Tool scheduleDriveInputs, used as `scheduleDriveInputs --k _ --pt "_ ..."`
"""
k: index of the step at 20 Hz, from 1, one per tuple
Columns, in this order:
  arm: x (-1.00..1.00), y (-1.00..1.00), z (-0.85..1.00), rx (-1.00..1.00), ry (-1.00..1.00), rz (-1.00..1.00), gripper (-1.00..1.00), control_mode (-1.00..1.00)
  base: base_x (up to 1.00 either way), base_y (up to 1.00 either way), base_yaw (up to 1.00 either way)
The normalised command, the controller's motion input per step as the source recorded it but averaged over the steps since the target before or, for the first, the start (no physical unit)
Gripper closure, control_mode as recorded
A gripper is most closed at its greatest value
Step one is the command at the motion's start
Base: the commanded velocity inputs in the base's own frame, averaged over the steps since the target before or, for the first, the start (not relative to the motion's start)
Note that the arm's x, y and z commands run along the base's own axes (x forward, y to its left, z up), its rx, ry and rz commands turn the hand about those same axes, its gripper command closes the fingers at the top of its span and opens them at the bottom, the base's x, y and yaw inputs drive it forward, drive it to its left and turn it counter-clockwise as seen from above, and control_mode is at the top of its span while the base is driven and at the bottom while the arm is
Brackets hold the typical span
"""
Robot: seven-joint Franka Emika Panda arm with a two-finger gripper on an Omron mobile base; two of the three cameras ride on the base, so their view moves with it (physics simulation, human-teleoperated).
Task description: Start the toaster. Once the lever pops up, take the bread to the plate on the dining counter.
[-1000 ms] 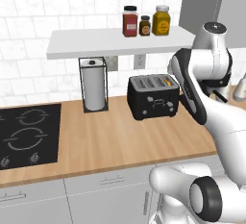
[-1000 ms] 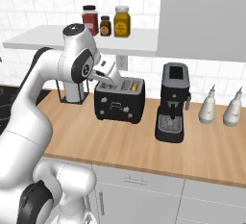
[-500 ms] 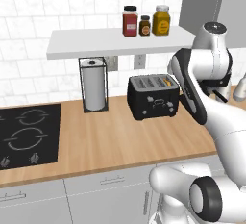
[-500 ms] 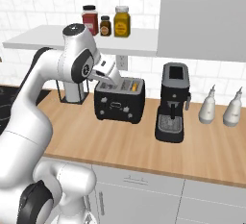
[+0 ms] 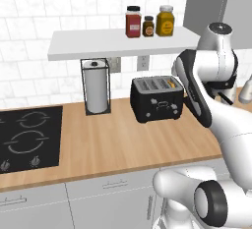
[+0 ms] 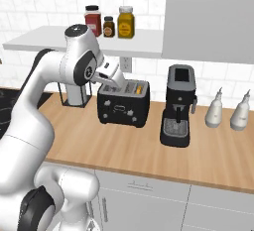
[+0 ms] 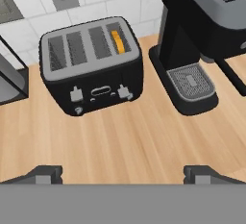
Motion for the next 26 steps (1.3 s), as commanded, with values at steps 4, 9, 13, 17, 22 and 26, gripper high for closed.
scheduleDriveInputs --k 4,9,13,17,22,26 --pt "0.00 0.00 0.00 0.00 0.00 0.00 -1.00 -1.00 0.00 0.00 0.00" --pt "0.00 0.00 0.00 0.00 0.00 0.00 -1.00 -1.00 0.00 0.00 0.00" --pt "0.00 0.00 0.00 0.00 0.00 0.00 -1.00 -1.00 0.00 0.00 0.00" --pt "0.00 0.00 0.00 0.00 0.00 0.00 -1.00 -1.00 0.00 0.00 0.00" --pt "0.00 0.00 0.00 0.00 0.00 0.00 -1.00 -1.00 0.00 0.00 0.00" --pt "0.00 0.00 0.00 0.00 0.00 0.00 -1.00 -1.00 0.00 0.00 0.00"
